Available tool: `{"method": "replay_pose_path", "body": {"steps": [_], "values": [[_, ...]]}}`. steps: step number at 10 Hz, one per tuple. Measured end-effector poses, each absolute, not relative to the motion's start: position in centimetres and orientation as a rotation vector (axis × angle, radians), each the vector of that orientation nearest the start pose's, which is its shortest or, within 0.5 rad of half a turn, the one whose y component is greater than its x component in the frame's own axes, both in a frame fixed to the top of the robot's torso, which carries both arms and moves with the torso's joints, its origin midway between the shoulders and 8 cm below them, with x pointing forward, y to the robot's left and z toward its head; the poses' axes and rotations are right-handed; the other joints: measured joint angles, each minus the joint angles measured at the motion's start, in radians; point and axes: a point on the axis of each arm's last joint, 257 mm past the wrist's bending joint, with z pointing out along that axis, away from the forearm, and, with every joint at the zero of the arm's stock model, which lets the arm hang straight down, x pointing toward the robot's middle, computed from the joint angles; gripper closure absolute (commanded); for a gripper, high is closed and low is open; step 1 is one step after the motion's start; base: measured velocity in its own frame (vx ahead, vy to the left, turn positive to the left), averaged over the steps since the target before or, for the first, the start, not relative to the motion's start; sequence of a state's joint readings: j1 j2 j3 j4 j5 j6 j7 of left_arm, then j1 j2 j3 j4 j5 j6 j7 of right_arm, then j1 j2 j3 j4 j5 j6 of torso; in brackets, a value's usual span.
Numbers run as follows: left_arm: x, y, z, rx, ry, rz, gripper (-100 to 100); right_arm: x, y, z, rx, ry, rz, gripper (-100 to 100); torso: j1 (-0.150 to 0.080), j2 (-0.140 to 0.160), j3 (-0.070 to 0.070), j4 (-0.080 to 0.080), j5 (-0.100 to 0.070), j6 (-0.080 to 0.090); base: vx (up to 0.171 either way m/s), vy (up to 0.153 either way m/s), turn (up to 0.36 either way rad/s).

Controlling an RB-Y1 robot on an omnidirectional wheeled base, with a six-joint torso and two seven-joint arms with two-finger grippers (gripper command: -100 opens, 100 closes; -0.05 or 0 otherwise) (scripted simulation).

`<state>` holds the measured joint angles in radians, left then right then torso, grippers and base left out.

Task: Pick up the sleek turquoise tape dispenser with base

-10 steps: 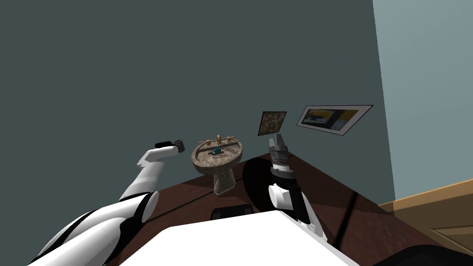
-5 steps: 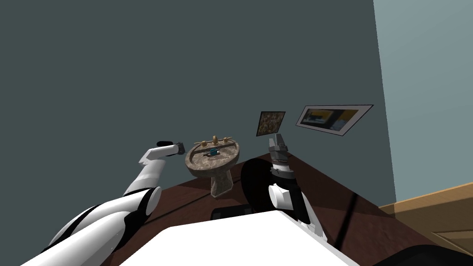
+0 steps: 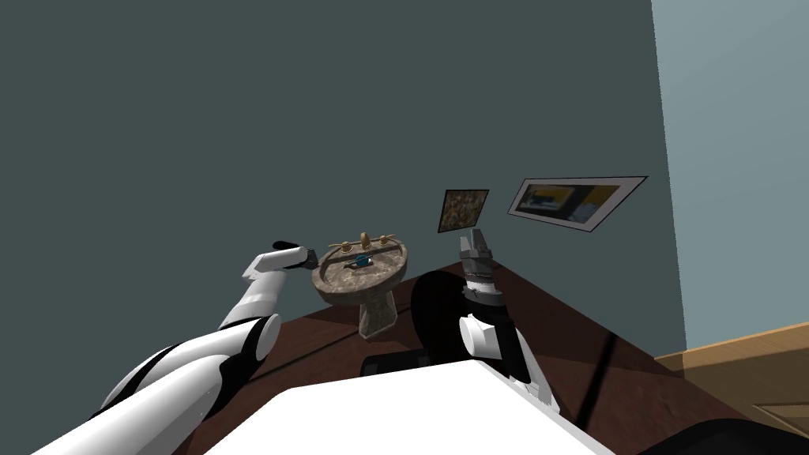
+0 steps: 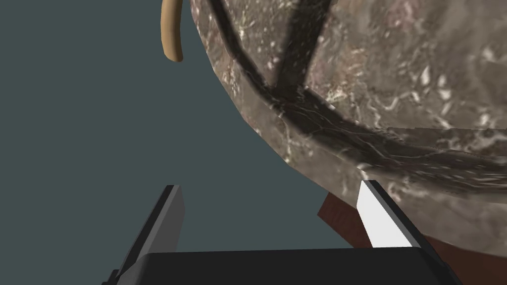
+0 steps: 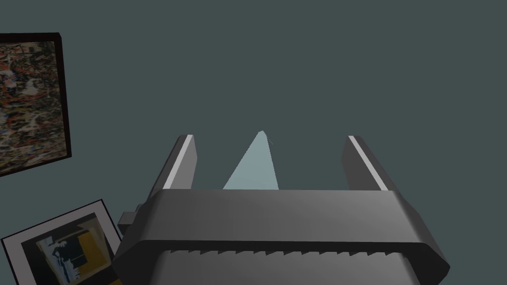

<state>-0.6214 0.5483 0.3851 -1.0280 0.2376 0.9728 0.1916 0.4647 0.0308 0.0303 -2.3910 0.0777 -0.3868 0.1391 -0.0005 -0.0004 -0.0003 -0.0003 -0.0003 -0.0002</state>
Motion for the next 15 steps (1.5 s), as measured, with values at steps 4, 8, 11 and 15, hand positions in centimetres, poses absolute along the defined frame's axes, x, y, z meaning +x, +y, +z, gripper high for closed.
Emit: {"method": "replay_pose_path", "body": {"steps": [4,8,11,15], "values": [[58.9,52.4,-23.1,-2.125,1.163,-0.654,-100,34.3,-26.0,6.3,0.563,0.638,1.165,0,0.0,0.0,0.0,0.0,0.0,0.0,0.001,-0.004,0.002],[58.9,52.4,-23.1,-2.125,1.163,-0.654,-100,34.3,-26.0,6.3,0.562,0.638,1.165,0,0.001,-0.001,0.0,0.0,0.0,0.0,0.004,0.001,-0.01],[56.7,54.4,-24.2,-2.185,1.113,-0.59,-100,34.3,-26.0,6.3,0.563,0.638,1.165,0,0.001,0.0,0.0,0.0,0.0,0.0,-0.003,-0.004,0.012],[54.6,56.1,-24.9,-2.238,1.069,-0.543,-100,34.3,-26.0,6.3,0.563,0.638,1.165,0,0.0,0.0,0.0,0.0,0.0,0.0,0.002,-0.005,0.004]]}}
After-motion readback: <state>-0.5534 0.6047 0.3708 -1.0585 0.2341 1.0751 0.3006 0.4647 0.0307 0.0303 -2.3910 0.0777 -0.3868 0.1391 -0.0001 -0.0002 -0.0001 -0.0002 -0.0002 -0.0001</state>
